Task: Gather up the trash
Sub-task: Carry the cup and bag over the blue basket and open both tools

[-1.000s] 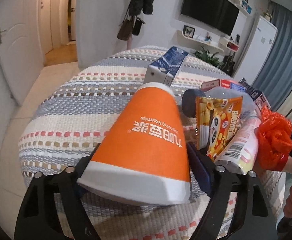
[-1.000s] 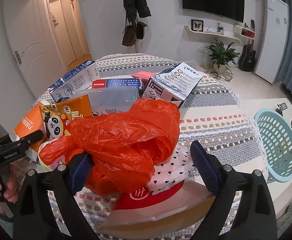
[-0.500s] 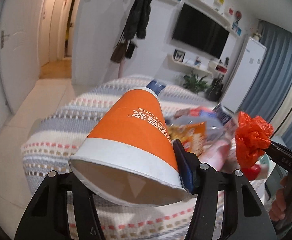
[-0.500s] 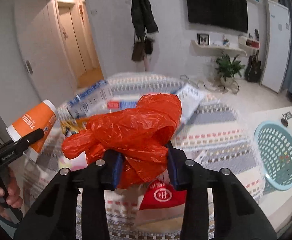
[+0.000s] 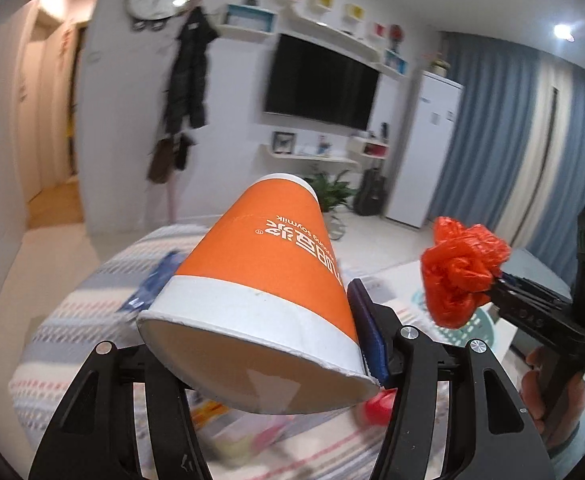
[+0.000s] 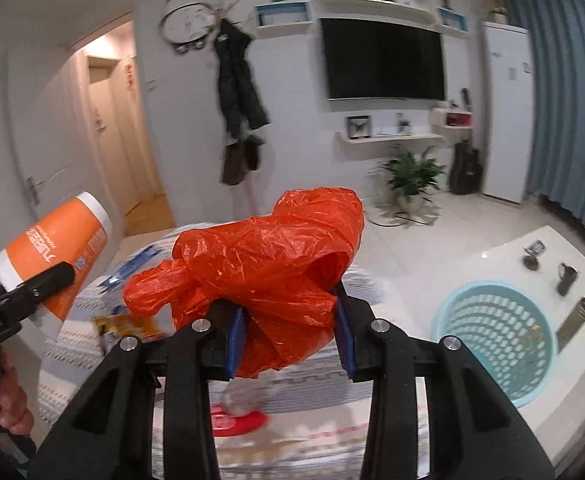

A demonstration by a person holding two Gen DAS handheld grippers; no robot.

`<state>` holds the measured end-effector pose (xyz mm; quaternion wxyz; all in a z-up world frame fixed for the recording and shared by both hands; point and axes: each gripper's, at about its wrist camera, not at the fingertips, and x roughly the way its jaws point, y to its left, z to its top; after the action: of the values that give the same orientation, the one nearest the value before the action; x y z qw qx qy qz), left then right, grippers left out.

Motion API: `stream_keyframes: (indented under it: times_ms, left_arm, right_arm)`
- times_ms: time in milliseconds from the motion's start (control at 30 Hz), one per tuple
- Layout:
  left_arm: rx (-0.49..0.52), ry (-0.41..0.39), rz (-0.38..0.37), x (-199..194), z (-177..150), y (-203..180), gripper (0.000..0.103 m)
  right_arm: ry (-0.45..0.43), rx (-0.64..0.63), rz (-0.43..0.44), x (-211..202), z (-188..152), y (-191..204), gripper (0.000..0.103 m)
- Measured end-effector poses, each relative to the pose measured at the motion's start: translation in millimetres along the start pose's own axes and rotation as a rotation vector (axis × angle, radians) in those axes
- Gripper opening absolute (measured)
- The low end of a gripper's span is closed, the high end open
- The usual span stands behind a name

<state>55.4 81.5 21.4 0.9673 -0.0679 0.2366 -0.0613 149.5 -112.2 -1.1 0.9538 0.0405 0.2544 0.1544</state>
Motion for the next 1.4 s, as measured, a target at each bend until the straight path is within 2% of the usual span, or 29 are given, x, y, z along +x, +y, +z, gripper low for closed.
stream_keyframes:
  times_ms: [367, 600, 833, 1067, 1200, 1233, 1267, 1300, 1400]
  left_arm:
    - [0.165, 0.107, -0.133, 82, 26, -125, 0.056]
    - [0.186, 0.212, -0.213, 146, 33, -191, 0.056]
    - [0.166, 0.345, -0.269, 218, 2, -244, 0.057]
    - [0.183, 0.478, -0.292, 274, -37, -272, 0.057]
    - [0.186, 0.512, -0.307, 282, -52, -271, 0.058]
    - [0.189, 0.515, -0.309, 283, -54, -272, 0.058]
    - [0.191, 0.517, -0.31, 283, -56, -272, 0.063]
    - [0.191, 0.522, -0.31, 283, -58, -272, 0.07]
    - [0.186, 0.52, -0.313, 281, -60, -270, 0.072]
  right_arm:
    - [0.027, 0.19, -0.193, 5, 2, -143, 0.034]
    - [0.08, 0.289, -0.307, 23, -16, -230, 0.034]
    - [0.194, 0.352, -0.425, 58, -53, -289, 0.037]
    - [0.325, 0.412, -0.472, 86, -92, -329, 0.038]
    - [0.378, 0.433, -0.474, 94, -109, -340, 0.048]
    - [0.383, 0.436, -0.475, 94, -110, -340, 0.055]
    - [0.39, 0.442, -0.475, 94, -113, -342, 0.06]
    - [0.392, 0.45, -0.471, 95, -114, -343, 0.069]
    - [0.386, 0.466, -0.448, 91, -115, -342, 0.071]
